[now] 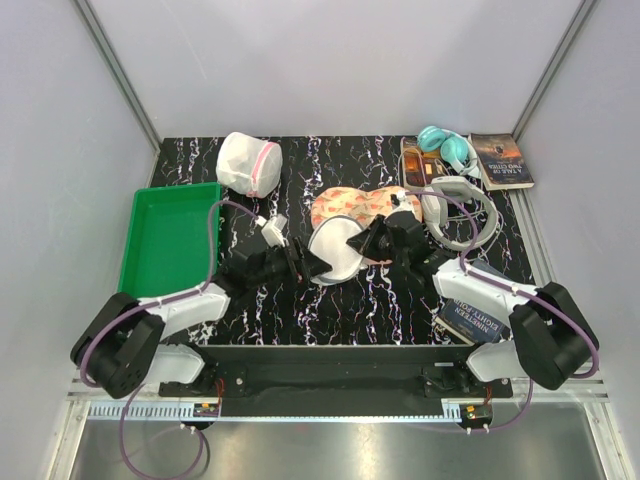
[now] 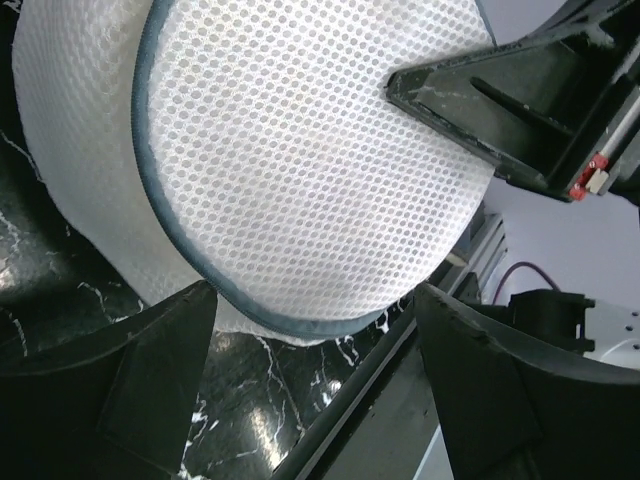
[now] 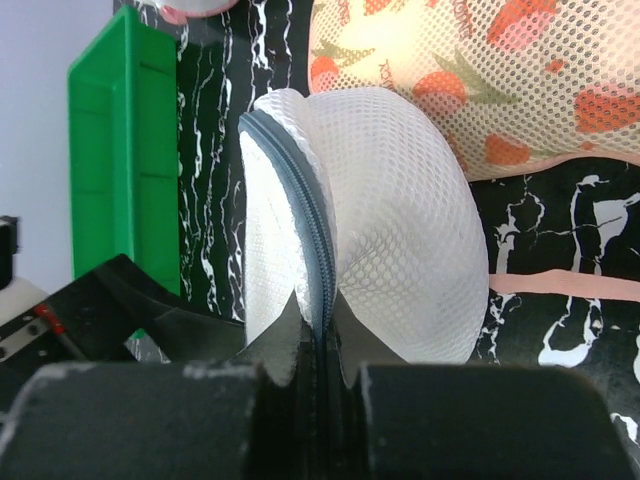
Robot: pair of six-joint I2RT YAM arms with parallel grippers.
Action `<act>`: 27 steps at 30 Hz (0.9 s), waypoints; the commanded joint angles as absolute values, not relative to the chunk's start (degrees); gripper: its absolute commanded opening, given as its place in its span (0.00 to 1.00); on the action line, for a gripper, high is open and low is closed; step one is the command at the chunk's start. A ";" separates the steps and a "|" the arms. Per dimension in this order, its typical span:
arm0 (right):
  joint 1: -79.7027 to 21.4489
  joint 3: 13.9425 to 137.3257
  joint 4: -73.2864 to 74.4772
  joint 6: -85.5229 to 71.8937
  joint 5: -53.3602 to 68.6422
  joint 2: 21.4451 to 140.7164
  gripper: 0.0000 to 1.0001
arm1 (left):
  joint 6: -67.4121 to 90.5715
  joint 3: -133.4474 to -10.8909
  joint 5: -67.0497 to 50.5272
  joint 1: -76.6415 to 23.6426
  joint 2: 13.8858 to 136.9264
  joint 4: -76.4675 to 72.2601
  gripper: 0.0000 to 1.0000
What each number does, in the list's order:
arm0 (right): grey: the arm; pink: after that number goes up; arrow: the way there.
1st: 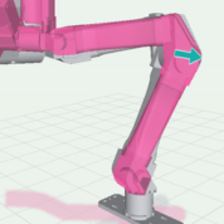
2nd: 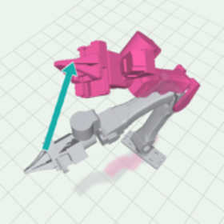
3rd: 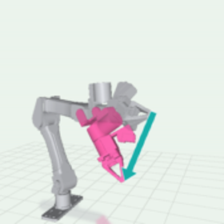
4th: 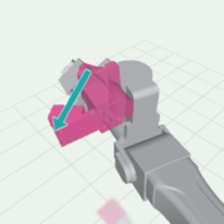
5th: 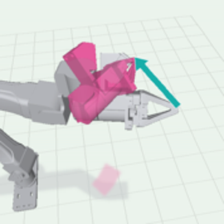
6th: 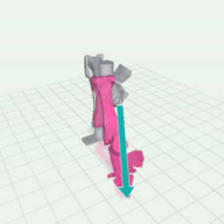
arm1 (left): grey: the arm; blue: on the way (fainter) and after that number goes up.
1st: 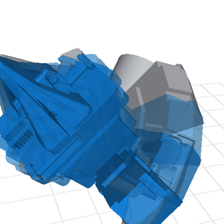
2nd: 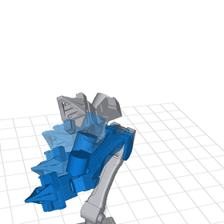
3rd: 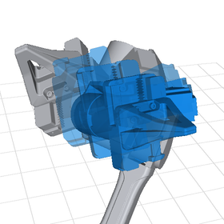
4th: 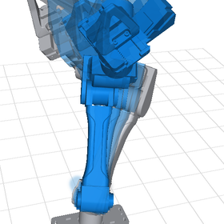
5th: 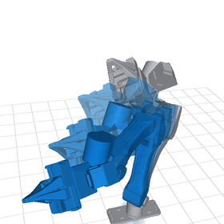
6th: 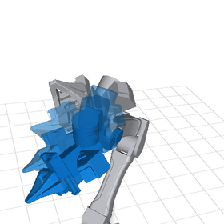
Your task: Unzip the laundry bag and remove the bra
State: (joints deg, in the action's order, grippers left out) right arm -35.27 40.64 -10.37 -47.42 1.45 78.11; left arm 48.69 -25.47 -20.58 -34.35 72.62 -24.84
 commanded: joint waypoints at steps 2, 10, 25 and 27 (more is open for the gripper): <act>-35.95 40.87 -15.99 -49.92 -2.02 77.43 0.00 | 53.61 -25.05 -21.44 -34.72 77.51 -37.69 0.80; -36.04 40.43 -16.35 -49.40 -0.09 77.87 0.00 | 55.37 -25.75 -21.27 -34.63 80.51 -41.57 0.12; -36.04 36.84 -6.42 -18.03 4.37 61.71 0.82 | 48.33 -36.21 -39.19 -21.19 74.01 -16.44 0.00; -36.12 35.87 -6.50 -14.60 8.15 61.44 0.78 | 50.09 -37.09 -41.82 -19.17 73.74 -15.65 0.00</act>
